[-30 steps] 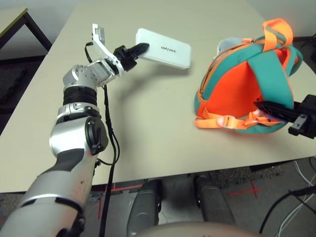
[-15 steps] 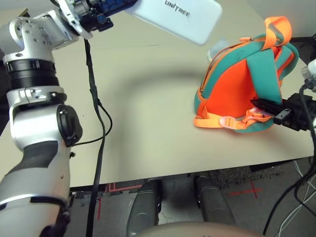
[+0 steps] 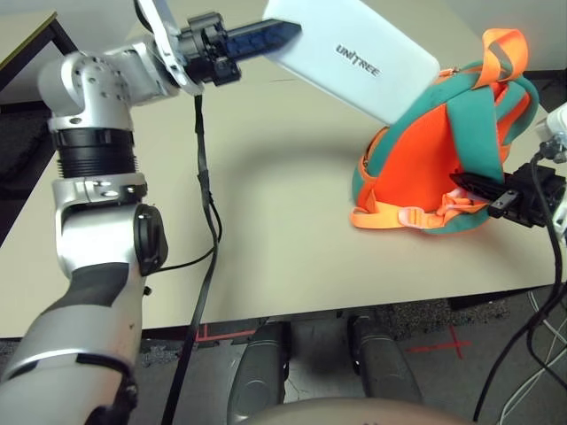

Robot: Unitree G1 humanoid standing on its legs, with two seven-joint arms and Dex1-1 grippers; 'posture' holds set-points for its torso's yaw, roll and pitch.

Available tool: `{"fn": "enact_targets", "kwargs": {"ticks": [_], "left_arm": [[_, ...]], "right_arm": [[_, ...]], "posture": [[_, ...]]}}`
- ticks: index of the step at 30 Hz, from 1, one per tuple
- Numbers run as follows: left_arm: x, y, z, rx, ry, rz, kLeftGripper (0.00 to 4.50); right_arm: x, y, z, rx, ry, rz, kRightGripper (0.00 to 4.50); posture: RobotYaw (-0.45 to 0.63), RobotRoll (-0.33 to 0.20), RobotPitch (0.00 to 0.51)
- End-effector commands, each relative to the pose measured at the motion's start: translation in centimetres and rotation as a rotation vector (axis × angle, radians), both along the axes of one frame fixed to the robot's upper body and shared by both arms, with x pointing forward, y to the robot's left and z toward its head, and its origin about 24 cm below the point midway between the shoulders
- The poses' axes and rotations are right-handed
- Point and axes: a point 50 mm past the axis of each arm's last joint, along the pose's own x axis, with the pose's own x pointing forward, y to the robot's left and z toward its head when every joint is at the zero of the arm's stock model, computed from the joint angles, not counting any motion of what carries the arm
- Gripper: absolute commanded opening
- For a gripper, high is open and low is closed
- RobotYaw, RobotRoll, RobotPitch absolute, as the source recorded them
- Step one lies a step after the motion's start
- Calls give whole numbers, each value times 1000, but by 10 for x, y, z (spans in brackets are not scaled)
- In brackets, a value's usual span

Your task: Put the pencil case into the backpack and zip it.

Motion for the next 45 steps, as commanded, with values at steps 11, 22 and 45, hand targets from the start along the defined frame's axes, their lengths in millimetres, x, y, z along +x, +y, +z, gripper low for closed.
{"fn": "enact_targets", "kwargs": {"ticks": [11,22,45], "left_arm": [[9,-19,4,174,-158,-11,1329],[6,-1,38,197,-295,68,1327],[-20,9,39,94,-248,58,1327]], "right_arm": [[5,-2,-1,3,-1,-6,200],[11,0,-2,12,-13,13,200],[22,0,-7,6,-14,23,200]], "posture": [[-36,0,179],[-4,0,186],[31,0,186]]}}
